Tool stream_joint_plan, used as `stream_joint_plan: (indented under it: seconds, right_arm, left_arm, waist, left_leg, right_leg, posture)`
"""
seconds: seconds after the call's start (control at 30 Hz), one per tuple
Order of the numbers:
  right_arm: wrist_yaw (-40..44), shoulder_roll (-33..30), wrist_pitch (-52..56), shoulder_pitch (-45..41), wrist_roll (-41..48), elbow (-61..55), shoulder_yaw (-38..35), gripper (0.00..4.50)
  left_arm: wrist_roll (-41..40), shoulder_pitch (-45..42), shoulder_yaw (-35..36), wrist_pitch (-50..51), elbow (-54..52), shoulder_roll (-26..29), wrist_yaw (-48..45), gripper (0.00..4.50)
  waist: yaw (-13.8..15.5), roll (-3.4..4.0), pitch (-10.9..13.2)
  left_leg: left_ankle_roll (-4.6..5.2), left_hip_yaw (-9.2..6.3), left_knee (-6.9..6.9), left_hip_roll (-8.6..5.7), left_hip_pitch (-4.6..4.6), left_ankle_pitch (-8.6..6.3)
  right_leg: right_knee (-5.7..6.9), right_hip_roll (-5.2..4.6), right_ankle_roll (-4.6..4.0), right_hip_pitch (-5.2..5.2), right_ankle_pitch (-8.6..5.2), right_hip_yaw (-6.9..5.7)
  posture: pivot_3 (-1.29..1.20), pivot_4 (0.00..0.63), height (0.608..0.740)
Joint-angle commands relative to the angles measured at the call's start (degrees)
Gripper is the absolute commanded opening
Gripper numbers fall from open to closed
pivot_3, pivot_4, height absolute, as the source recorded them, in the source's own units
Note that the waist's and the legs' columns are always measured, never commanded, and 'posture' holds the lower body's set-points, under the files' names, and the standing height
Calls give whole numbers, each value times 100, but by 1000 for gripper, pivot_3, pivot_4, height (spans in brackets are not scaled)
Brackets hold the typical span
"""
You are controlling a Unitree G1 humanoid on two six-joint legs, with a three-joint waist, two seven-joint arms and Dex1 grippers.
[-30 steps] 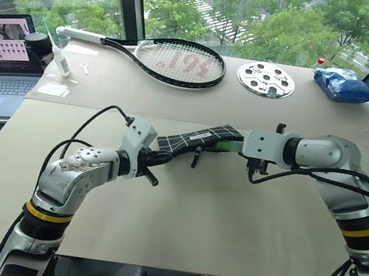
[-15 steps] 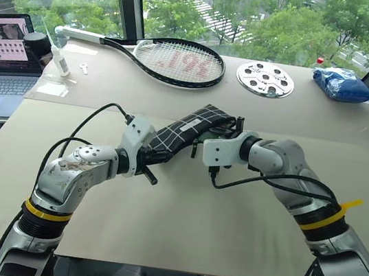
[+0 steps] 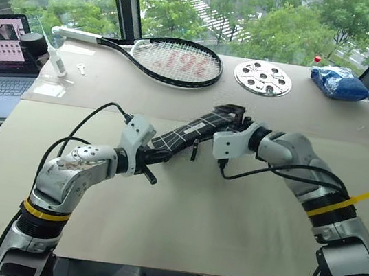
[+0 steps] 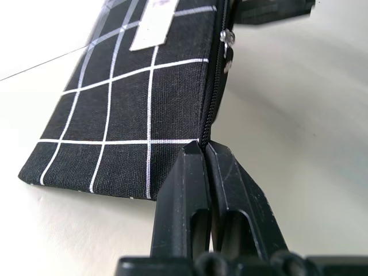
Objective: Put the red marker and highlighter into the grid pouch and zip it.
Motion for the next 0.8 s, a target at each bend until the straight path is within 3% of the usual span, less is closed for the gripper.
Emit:
stream_joint_plan:
  seconds: [0.03,0.2,0.3,0.43,0.53,0.63,0.8]
  right_arm:
    - [162,-307,-409,-241,403,162,-412,4444]
    - [773,-527,-378,-179,1066,100,-710,4444]
    - [1442,-508,270,101,1848,-369,-965,4444]
    - [2268,-377,2652,552,3401,-1678,-1541,4444]
    - [2346,-352,4000,785,3990,-2318,-1847,4444]
    - [2194,-330,5025,922,4440,-2658,-2211,3681]
    - [2262,-471,6170,1059,5508,-2739,-3196,1981]
  left_arm:
    - [-295,-141,337,151,-189,-107,77,0]
    - [-376,-179,430,251,-179,-160,131,0]
    - [-389,-208,451,274,-163,-183,156,0]
    - [-394,-223,462,277,-129,-188,179,0]
    - [-403,-217,461,282,-138,-188,195,0]
    - [-393,-217,457,272,-123,-184,203,0]
    - [-393,-225,458,270,-104,-173,201,0]
  waist:
    - [-3,0,0]
    - [-6,-1,1]
    - [-25,-1,1]
    - [-5,-1,1]
    - [11,-1,1]
    - [40,-1,1]
    - [95,-1,1]
  left_leg:
    - [0,0,0,0,0,0]
    - [0,0,0,0,-1,0]
    - [1,0,-2,0,0,0]
    - [1,0,-1,1,-3,0]
    - [2,-1,2,1,-6,-1]
    - [8,-2,3,0,-4,-5]
    - [10,-2,4,0,-5,-6]
  right_leg:
    - [-1,0,0,0,0,0]
    - [-2,0,0,1,0,0]
    - [-2,0,0,1,0,1]
    - [-3,0,0,2,0,2]
    - [1,0,0,1,1,2]
    - [4,0,0,1,1,1]
    - [4,0,0,1,1,2]
  posture:
    - [0,150,740]
    - [0,150,740]
    - [0,150,740]
    - [0,150,740]
    - [0,150,740]
    - [0,150,740]
    - [0,150,740]
